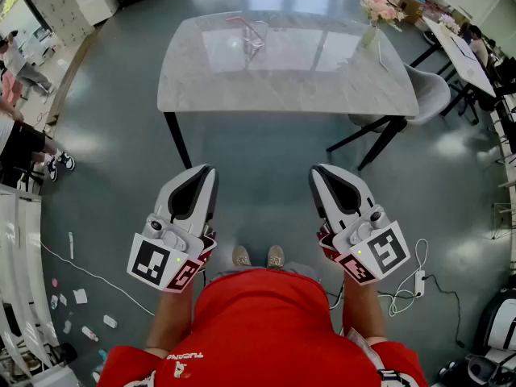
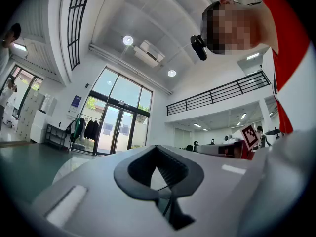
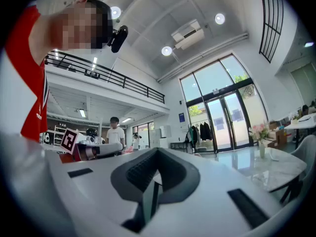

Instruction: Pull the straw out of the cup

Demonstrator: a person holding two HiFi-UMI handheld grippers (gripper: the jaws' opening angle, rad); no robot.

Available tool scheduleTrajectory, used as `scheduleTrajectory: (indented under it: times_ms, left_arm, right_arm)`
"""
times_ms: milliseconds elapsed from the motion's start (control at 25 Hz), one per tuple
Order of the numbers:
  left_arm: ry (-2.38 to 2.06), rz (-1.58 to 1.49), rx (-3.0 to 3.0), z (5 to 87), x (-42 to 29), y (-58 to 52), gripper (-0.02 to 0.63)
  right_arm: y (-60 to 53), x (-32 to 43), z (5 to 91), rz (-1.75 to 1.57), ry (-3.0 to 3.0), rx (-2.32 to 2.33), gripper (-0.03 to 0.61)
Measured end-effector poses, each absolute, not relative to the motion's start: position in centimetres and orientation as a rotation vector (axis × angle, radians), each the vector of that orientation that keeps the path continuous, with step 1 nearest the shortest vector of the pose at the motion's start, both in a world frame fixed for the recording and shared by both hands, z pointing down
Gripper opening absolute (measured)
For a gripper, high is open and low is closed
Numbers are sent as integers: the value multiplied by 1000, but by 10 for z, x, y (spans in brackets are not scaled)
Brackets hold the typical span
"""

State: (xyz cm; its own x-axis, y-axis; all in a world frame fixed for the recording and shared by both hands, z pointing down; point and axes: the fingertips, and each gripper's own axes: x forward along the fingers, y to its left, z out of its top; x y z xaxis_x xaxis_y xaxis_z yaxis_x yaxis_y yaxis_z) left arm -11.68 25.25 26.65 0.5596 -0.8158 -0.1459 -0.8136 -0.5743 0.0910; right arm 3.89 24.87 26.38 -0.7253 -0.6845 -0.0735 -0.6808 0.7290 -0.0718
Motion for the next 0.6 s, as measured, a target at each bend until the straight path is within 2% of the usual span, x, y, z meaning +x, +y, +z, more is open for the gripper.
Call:
scheduleTrajectory:
  times_ms: [600]
  left_arm:
    - [-1440, -274, 2779, 264, -108, 254, 5]
  right_arm:
    - [249, 44, 263, -56, 2841, -1104, 0]
